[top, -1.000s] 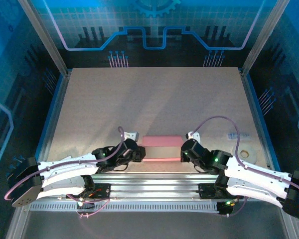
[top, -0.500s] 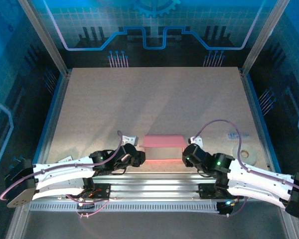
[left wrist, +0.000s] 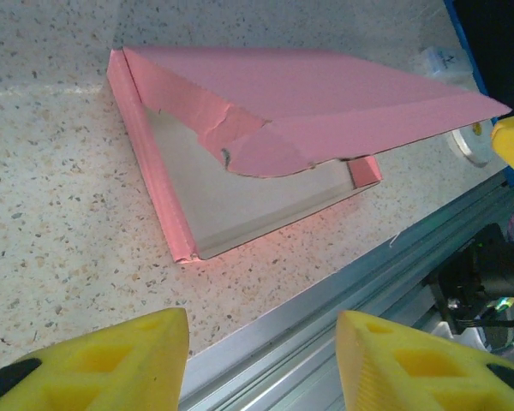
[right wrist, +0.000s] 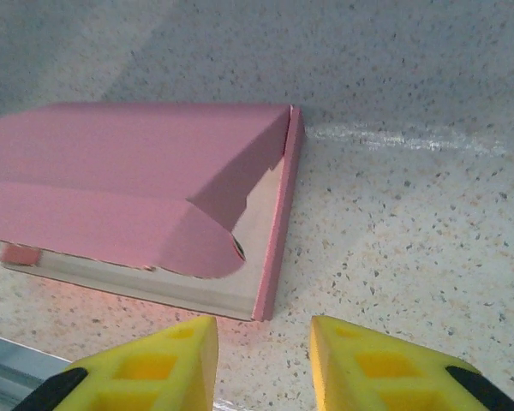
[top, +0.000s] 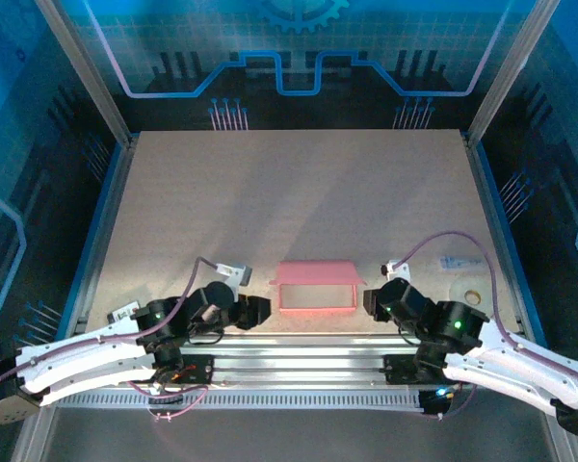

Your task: Fold the paper box

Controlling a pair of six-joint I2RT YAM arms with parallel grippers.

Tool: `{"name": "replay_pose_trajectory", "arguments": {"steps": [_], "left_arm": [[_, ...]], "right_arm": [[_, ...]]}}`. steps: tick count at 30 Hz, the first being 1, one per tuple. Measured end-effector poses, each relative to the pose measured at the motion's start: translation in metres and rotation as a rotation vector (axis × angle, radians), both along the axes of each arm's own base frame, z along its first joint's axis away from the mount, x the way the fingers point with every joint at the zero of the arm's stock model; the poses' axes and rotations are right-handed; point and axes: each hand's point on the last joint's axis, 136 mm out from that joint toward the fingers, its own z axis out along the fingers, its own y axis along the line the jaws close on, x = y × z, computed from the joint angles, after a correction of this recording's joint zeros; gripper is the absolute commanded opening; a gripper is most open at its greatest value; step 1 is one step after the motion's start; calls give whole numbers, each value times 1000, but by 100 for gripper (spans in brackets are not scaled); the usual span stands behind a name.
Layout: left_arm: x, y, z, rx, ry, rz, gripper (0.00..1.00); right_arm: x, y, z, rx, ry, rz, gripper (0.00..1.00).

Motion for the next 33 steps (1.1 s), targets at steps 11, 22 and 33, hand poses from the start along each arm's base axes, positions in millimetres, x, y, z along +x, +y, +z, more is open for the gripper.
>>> {"name": "replay_pose_trajectory", "arguments": {"steps": [11,22,33], "left_arm": [[41,5,37,27,41,115,60],[54,-15,6,79,179,81,62],[60,-38,-1,22,225,41,63]], "right_arm": [[22,3,44,80,6,-31,50],[33,37,23,172,156,36,56],[30,43,4,191,218,48,58]]}}
